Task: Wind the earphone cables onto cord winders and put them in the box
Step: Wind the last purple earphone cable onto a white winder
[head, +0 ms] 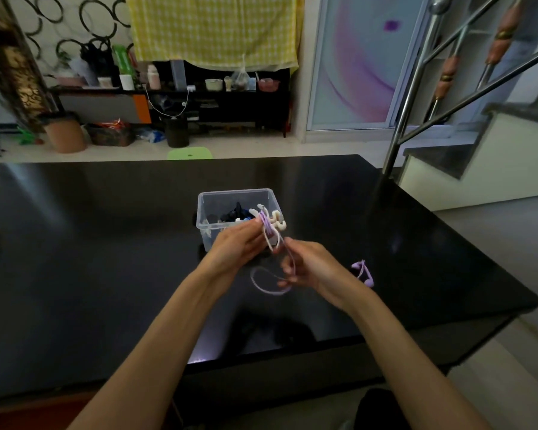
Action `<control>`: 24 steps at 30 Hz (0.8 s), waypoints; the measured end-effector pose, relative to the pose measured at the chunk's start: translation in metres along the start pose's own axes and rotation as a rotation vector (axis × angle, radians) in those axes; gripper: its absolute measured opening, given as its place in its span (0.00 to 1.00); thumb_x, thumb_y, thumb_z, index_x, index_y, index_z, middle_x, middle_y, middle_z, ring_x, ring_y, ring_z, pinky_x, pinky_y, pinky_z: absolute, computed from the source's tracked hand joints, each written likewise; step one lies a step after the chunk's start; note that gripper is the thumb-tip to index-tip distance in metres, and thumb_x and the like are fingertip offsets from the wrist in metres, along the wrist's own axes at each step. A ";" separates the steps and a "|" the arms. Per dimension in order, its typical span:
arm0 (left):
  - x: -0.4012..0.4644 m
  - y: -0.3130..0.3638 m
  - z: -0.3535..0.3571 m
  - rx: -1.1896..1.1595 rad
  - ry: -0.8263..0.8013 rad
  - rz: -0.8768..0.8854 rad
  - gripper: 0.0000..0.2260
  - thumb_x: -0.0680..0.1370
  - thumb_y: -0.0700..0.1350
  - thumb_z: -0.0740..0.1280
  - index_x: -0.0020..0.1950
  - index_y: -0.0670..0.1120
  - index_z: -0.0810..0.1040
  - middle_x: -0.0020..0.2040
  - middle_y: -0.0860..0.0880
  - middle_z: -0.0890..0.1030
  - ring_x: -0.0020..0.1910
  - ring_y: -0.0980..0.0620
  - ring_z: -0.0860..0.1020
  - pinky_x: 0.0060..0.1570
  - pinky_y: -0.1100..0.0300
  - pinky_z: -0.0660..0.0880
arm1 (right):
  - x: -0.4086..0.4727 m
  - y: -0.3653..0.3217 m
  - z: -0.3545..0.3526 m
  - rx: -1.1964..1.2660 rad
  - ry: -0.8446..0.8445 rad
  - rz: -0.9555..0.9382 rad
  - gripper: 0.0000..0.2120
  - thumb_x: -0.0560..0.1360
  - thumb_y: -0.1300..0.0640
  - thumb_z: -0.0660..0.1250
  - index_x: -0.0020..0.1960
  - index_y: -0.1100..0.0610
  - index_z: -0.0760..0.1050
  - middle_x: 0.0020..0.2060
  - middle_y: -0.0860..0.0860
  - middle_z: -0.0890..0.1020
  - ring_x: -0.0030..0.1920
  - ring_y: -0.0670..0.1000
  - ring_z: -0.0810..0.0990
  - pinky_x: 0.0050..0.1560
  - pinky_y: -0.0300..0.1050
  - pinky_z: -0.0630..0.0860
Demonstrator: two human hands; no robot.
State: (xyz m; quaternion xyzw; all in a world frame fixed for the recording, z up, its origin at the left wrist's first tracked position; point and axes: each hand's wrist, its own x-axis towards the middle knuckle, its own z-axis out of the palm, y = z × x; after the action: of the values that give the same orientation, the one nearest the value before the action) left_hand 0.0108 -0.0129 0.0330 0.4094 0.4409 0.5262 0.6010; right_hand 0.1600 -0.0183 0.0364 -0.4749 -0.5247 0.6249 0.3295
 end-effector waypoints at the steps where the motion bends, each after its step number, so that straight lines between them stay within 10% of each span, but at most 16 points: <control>1: 0.000 0.001 -0.001 -0.085 0.015 -0.021 0.11 0.81 0.46 0.60 0.56 0.44 0.80 0.51 0.48 0.84 0.50 0.55 0.82 0.51 0.65 0.78 | -0.001 0.000 -0.001 -0.042 0.010 -0.056 0.13 0.82 0.55 0.54 0.45 0.58 0.74 0.24 0.48 0.68 0.23 0.43 0.65 0.25 0.34 0.69; 7: -0.002 -0.009 0.008 -0.336 0.101 -0.077 0.09 0.81 0.44 0.59 0.52 0.44 0.78 0.42 0.51 0.84 0.41 0.58 0.82 0.38 0.67 0.79 | 0.008 0.014 -0.002 -0.814 0.194 -0.416 0.11 0.79 0.53 0.62 0.49 0.53 0.82 0.29 0.43 0.76 0.32 0.43 0.74 0.37 0.41 0.69; 18: 0.004 -0.011 0.005 -0.058 0.239 0.088 0.09 0.79 0.42 0.64 0.54 0.38 0.78 0.49 0.44 0.83 0.43 0.56 0.82 0.42 0.67 0.79 | -0.010 -0.008 -0.026 -0.916 0.207 -0.373 0.07 0.75 0.49 0.65 0.47 0.47 0.82 0.43 0.43 0.84 0.46 0.45 0.81 0.50 0.49 0.78; 24: 0.006 -0.009 0.002 -0.553 0.230 -0.104 0.08 0.80 0.37 0.61 0.55 0.35 0.76 0.36 0.44 0.84 0.40 0.51 0.82 0.43 0.64 0.79 | -0.017 -0.013 -0.022 -0.927 0.129 -0.404 0.08 0.75 0.49 0.66 0.49 0.48 0.83 0.43 0.45 0.85 0.45 0.43 0.81 0.51 0.48 0.78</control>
State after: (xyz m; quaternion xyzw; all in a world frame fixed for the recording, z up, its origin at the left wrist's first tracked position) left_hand 0.0154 -0.0084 0.0243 0.1447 0.3665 0.6376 0.6620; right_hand 0.1854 -0.0235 0.0532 -0.4978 -0.8067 0.2198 0.2303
